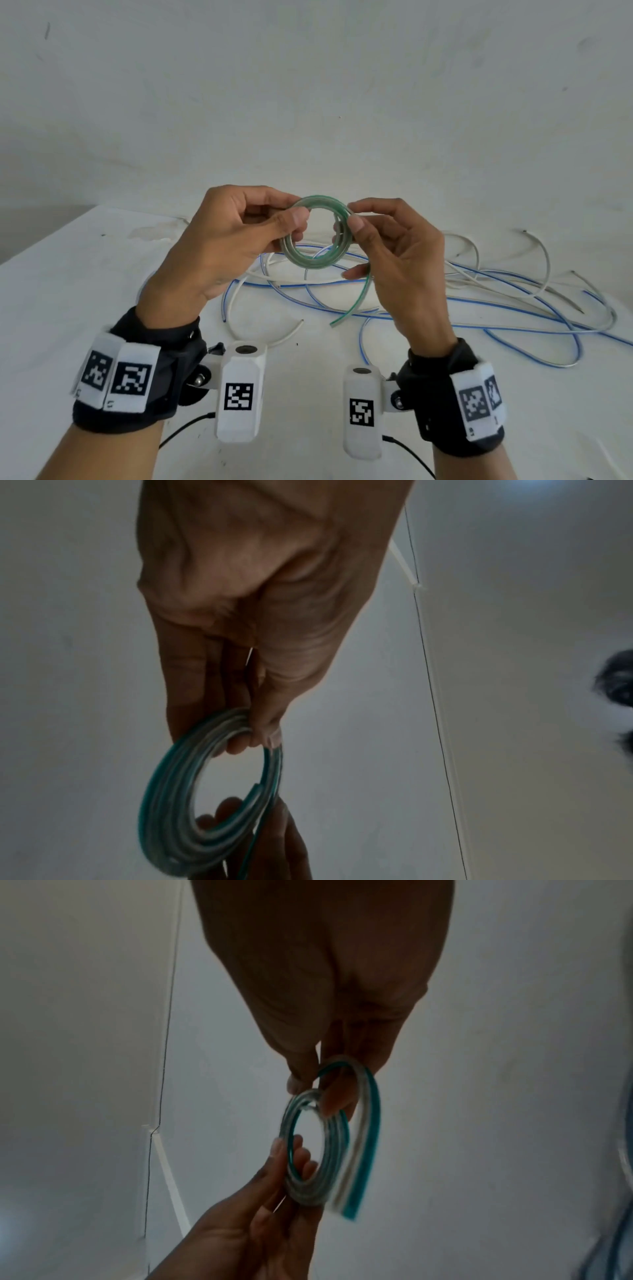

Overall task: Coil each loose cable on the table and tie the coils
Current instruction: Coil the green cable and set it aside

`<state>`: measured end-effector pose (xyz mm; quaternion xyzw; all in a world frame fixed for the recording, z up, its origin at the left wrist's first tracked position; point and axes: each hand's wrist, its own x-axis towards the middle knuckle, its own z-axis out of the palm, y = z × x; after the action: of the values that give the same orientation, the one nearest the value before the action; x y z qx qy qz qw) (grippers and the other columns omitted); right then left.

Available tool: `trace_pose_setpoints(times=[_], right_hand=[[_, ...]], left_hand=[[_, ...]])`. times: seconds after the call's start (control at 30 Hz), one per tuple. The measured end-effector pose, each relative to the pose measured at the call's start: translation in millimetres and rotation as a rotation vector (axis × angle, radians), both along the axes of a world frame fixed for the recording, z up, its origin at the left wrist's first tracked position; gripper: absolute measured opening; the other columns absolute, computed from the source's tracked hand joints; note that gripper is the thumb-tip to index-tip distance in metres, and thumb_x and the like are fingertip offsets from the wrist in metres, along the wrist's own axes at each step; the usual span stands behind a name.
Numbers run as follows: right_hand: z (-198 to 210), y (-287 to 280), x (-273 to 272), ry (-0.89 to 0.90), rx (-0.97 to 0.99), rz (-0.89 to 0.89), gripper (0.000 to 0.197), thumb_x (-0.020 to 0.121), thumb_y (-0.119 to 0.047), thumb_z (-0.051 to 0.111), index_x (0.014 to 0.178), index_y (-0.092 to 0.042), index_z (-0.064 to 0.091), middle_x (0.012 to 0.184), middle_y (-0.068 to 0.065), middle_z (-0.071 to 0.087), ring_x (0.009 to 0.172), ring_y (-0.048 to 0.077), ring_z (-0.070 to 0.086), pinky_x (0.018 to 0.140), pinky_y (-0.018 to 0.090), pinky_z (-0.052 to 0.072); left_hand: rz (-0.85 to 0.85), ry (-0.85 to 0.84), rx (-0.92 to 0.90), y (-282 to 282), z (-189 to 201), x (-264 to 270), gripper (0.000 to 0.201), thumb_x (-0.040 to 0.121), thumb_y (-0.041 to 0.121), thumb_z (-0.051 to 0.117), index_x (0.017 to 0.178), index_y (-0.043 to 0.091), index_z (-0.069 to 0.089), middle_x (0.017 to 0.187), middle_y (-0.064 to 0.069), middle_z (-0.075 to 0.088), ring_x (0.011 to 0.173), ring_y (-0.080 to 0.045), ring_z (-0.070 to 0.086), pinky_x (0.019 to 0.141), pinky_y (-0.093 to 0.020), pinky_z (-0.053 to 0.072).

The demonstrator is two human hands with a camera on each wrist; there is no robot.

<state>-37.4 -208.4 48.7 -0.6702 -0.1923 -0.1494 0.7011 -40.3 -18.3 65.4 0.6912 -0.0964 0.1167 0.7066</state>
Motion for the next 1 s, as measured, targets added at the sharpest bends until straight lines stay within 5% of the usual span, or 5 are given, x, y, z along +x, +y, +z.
trace_pose_setpoints(times=[0.37,0.53,0.73,0.87,1.0], right_hand=[[2,15,-6,-0.015,0.129,-0.010,0.030,0.104,-0.015,0.054,0.131,-0.023,0.063,0.101,0.008,0.077,0.091,0.024,0.075,0.053,0.031,0.059],[4,12,-8,0.013,0.180,-0.064,0.010,0.104,-0.015,0.056,0.113,-0.010,0.055,0.092,0.010,0.078,0.078,0.023,0.076,0.047,0.030,0.056],[6,9,-8,0.061,0.177,0.049,0.015,0.098,-0.009,0.064,0.108,-0.005,0.054,0.095,0.014,0.078,0.089,0.027,0.075,0.051,0.032,0.058],[6,6,-7,0.068,0.139,0.041,0.009,0.097,-0.007,0.065,0.100,-0.008,0.057,0.091,0.015,0.077,0.076,0.024,0.075,0.049,0.030,0.056],[7,-7,-3,0.054,-0.079,0.064,0.004,0.096,-0.008,0.068,0.097,-0.011,0.064,0.086,0.010,0.077,0.074,0.022,0.074,0.051,0.031,0.056]], left_hand=[[0.093,0.018,-0.272,-23,1,-1,0.006,0.090,0.011,0.070,0.095,0.009,0.073,0.076,-0.004,0.075,0.070,-0.015,0.072,0.067,-0.025,0.059],[0.082,0.017,-0.275,-29,0,-1,0.007,0.089,0.010,0.070,0.096,0.007,0.073,0.077,-0.005,0.075,0.069,-0.015,0.072,0.067,-0.025,0.059],[0.097,0.008,-0.282,-21,1,0,0.007,0.090,0.011,0.070,0.095,0.007,0.072,0.076,-0.004,0.075,0.069,-0.015,0.072,0.067,-0.025,0.059],[0.066,0.021,-0.168,-10,0,2,0.012,0.092,0.012,0.068,0.102,0.006,0.072,0.078,-0.005,0.075,0.072,-0.017,0.073,0.068,-0.025,0.059],[0.003,-0.007,0.120,3,-1,3,0.044,0.078,0.027,0.078,0.119,0.014,0.070,0.097,-0.002,0.078,0.092,-0.023,0.076,0.086,-0.032,0.060]])
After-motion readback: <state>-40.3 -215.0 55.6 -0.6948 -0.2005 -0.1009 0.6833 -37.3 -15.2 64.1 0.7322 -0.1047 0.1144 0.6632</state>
